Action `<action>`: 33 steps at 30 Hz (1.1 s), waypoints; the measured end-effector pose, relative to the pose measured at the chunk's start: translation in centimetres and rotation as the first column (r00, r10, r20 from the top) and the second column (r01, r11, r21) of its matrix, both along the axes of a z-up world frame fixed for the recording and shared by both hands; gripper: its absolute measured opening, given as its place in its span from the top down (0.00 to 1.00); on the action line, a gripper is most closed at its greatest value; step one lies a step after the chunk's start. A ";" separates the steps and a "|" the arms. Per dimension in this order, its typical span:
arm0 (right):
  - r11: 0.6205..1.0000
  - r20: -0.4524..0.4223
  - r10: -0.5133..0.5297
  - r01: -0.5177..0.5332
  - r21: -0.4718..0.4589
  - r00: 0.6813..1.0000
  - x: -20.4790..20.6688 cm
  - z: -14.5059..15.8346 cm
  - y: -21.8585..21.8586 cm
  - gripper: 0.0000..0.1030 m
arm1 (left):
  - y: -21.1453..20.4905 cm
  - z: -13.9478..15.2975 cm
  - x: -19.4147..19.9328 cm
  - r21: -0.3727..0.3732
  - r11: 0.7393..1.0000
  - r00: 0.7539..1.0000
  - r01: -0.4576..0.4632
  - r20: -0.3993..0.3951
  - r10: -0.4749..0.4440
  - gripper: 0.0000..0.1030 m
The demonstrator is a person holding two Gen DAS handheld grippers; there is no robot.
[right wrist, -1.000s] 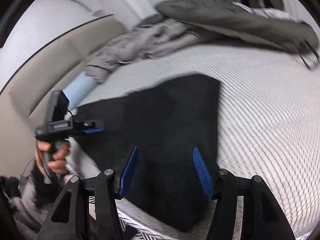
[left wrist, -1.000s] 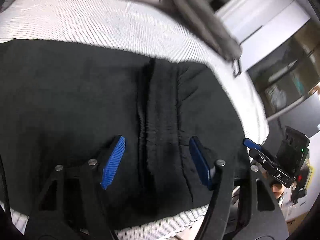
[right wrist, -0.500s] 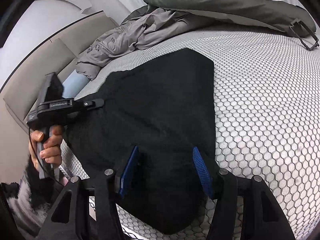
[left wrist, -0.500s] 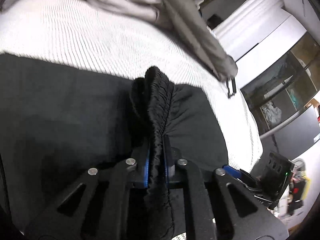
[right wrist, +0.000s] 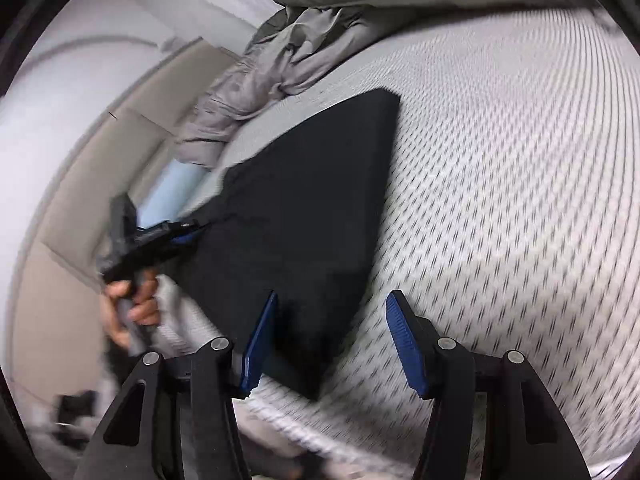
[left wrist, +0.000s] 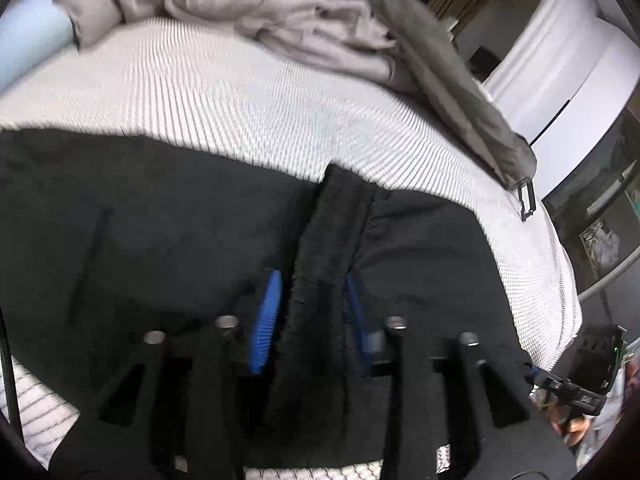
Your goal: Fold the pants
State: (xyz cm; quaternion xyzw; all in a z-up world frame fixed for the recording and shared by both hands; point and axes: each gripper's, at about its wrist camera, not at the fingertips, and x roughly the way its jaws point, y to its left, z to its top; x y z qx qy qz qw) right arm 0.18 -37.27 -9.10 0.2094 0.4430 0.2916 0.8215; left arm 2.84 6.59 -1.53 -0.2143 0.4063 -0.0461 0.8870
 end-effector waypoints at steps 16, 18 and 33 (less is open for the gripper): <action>0.996 -0.058 0.072 -0.075 -0.049 0.996 -2.5 -2.1 1.1 0.91 | -20.0 1.4 1.1 0.055 0.948 0.949 0.315 0.017 -0.316 0.53; 0.998 -0.060 0.066 -0.066 -0.009 0.996 -2.5 -1.9 0.6 0.84 | -23.0 1.4 1.1 0.068 0.929 0.931 0.364 0.007 -0.366 0.53; 0.991 -0.089 0.133 -0.135 -0.014 0.987 -3.5 -2.9 1.5 0.98 | -31.3 -2.5 3.4 0.104 0.912 0.913 0.396 -0.154 -0.379 0.53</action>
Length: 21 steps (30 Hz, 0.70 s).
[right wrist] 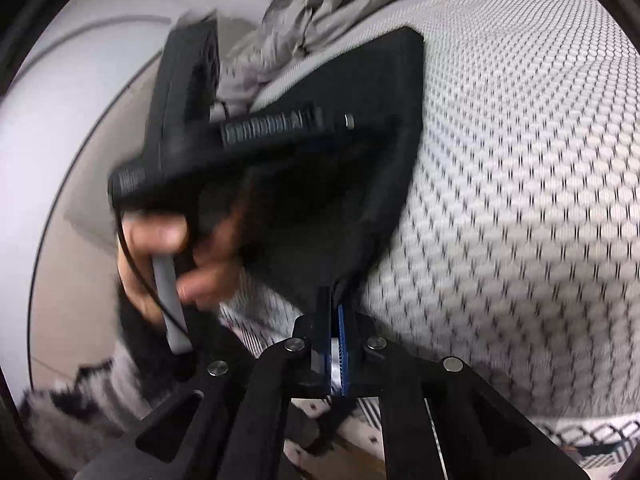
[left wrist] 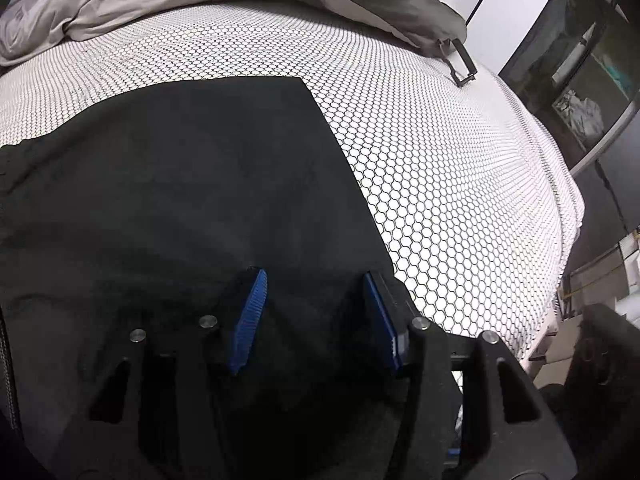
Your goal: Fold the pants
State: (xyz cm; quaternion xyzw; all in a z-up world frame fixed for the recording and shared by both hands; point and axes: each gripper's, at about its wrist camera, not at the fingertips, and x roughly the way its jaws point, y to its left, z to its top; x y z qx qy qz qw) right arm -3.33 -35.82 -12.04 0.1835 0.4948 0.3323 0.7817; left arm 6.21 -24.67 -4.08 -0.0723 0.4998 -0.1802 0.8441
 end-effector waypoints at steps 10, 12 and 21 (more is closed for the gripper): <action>0.986 0.146 -0.160 0.153 0.061 0.976 0.2 4.7 -4.5 0.64 | -2.3 0.9 -7.2 0.150 0.975 0.967 0.163 0.174 -0.188 0.53; 0.982 0.136 -0.184 0.175 0.074 0.973 1.3 4.3 -4.3 0.57 | -3.3 0.3 -8.1 0.228 0.955 0.953 0.190 0.190 -0.235 0.53; 0.989 0.057 -0.114 0.119 -0.085 0.992 10.5 1.2 1.6 0.73 | -2.2 -0.5 -7.7 0.158 0.969 0.963 0.189 0.161 -0.215 0.52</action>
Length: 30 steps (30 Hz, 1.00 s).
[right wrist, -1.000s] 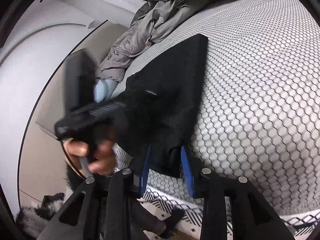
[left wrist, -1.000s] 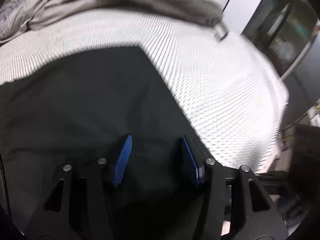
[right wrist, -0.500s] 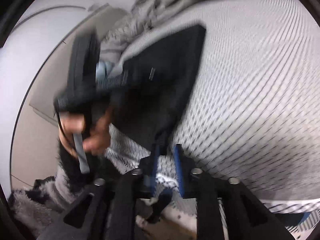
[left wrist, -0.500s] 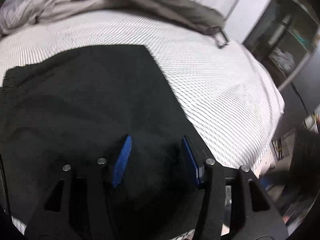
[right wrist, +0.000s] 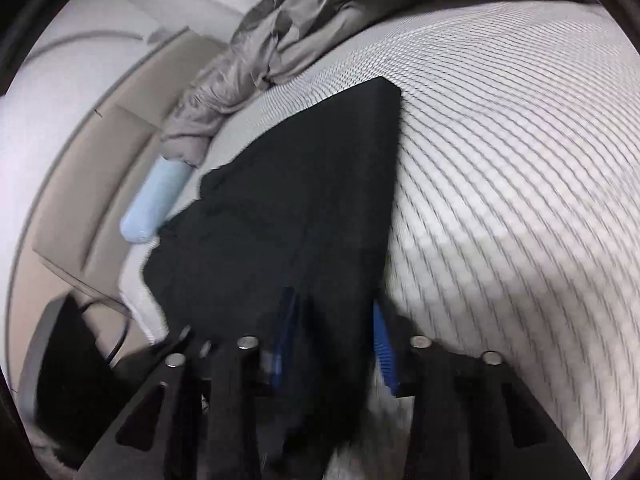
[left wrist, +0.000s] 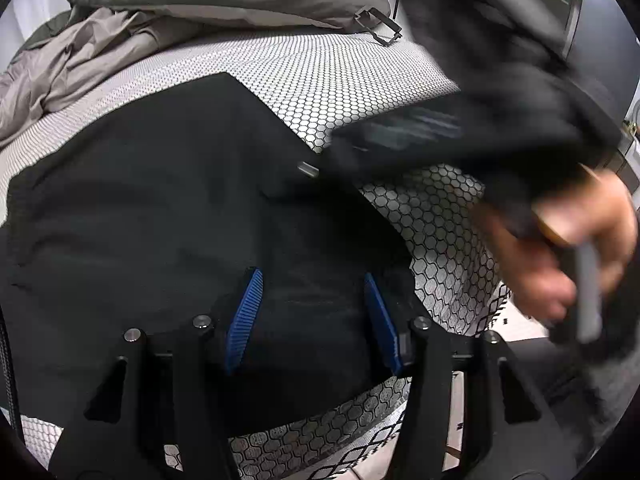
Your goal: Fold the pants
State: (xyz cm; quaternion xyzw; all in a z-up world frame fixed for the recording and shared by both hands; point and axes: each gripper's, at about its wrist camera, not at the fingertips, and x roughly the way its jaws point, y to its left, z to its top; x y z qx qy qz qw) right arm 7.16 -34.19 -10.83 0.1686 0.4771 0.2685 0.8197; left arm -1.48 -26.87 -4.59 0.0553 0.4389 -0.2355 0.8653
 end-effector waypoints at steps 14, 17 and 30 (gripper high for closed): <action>0.989 -0.018 -0.069 0.066 -0.136 0.997 19.1 1.1 2.9 0.79 | 2.9 -0.1 1.6 -0.137 0.986 0.992 0.099 -0.059 -0.108 0.46; 0.995 -0.023 -0.077 0.075 -0.062 0.997 15.1 1.9 0.7 0.71 | 5.3 0.8 2.0 -0.231 0.968 0.987 0.102 -0.097 -0.128 0.46; 0.989 0.059 -0.148 0.148 0.003 0.987 4.7 2.3 -1.0 0.85 | 19.8 1.6 5.5 -0.241 0.929 0.959 -0.281 -0.041 0.280 0.44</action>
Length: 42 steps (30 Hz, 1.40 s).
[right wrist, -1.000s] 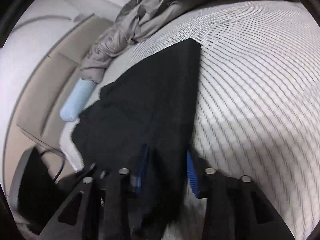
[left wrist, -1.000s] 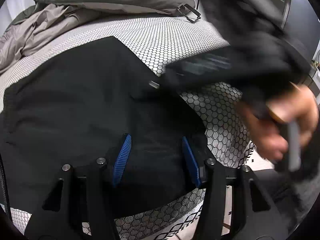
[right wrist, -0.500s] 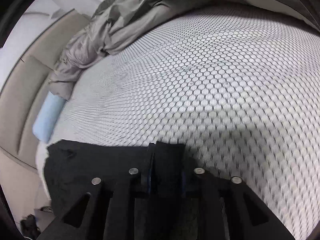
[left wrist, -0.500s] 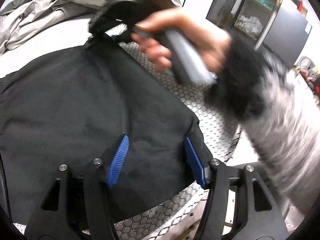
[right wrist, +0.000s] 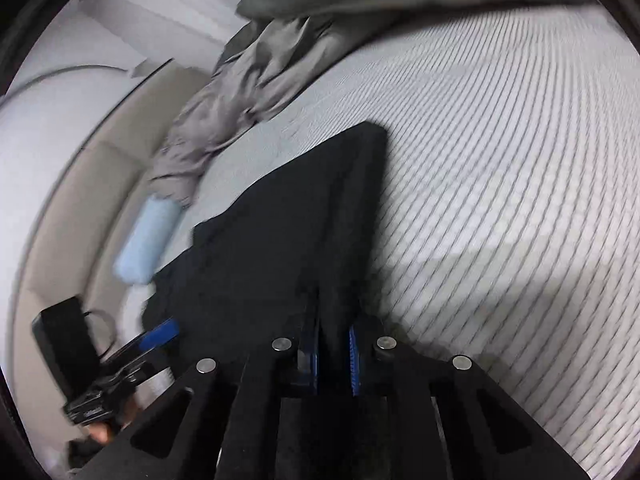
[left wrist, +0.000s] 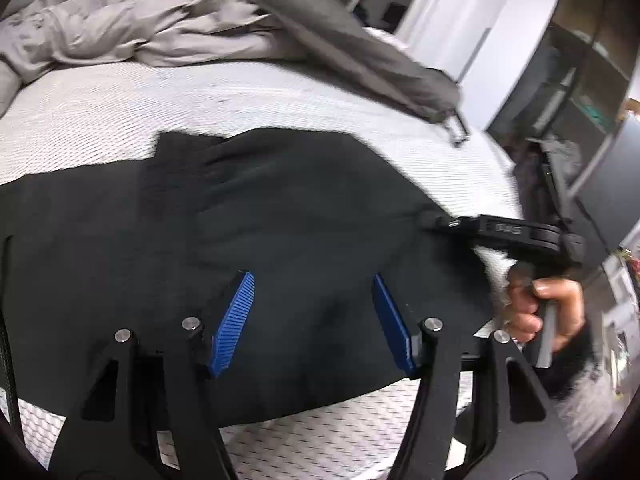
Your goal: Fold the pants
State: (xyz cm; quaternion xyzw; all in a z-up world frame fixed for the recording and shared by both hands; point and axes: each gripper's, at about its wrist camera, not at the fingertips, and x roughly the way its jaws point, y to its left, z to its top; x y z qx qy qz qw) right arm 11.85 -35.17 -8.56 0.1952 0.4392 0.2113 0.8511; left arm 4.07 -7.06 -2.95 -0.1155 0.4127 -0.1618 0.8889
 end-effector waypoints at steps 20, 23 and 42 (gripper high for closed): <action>0.884 0.159 0.115 -0.028 -0.467 0.981 -4.8 0.2 3.5 0.74 | -2.9 -2.9 -1.5 0.176 0.973 0.987 0.150 0.036 -0.159 0.68; 0.914 0.197 0.094 -0.006 -0.406 0.976 -6.0 1.6 2.7 0.74 | -2.3 -1.7 -1.9 0.105 0.991 0.994 0.088 0.051 -0.093 0.68; 0.909 0.146 0.166 -0.094 -0.407 0.975 -1.2 1.4 8.3 0.73 | -3.9 1.8 1.7 0.235 0.971 0.999 -0.052 0.019 0.049 0.53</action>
